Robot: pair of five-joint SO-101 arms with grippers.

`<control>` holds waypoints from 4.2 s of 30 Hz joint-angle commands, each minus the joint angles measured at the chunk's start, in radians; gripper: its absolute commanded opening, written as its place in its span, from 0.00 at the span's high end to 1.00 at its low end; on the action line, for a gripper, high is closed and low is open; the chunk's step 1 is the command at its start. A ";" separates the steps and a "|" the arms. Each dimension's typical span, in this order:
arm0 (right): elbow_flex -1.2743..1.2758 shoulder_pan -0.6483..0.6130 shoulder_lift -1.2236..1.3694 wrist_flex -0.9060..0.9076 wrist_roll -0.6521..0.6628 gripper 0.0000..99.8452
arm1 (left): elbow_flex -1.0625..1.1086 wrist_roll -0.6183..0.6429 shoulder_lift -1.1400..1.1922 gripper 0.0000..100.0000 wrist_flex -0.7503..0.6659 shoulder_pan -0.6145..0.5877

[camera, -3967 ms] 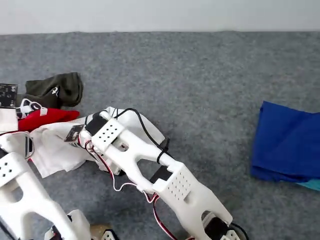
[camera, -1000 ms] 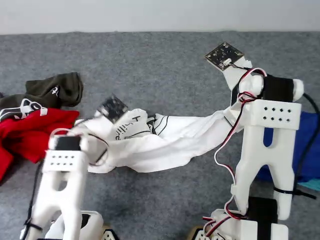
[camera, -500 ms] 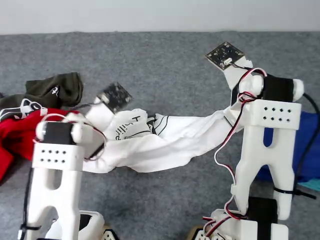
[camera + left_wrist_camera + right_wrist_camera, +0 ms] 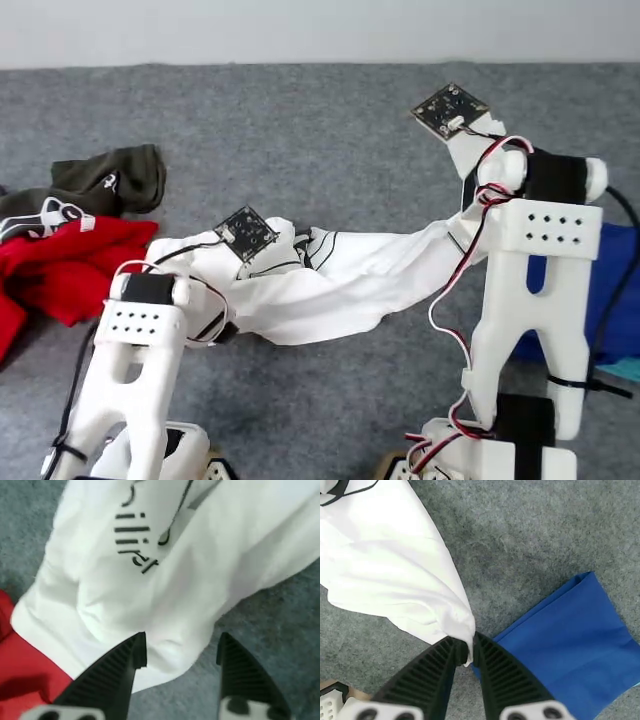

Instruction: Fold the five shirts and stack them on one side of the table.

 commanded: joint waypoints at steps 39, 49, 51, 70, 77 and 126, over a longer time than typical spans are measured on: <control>-0.003 -0.041 -0.041 0.039 -0.011 0.99 | -0.193 -0.078 0.393 0.83 0.052 0.005; -0.003 -0.044 -0.042 0.039 -0.011 0.99 | -0.188 -0.078 0.385 0.94 0.049 0.005; -0.003 -0.042 -0.045 0.039 -0.011 0.99 | -0.194 -0.078 0.381 0.97 0.057 0.005; -0.009 -0.045 -0.193 0.016 -0.003 0.99 | -0.690 0.064 0.058 0.99 0.325 -0.150; -0.009 -0.045 -0.418 -0.182 -0.002 0.99 | -0.923 0.080 0.025 0.99 0.321 -0.245; 0.126 0.147 -0.748 -1.004 0.560 0.99 | -1.554 0.074 0.032 0.99 0.588 -0.238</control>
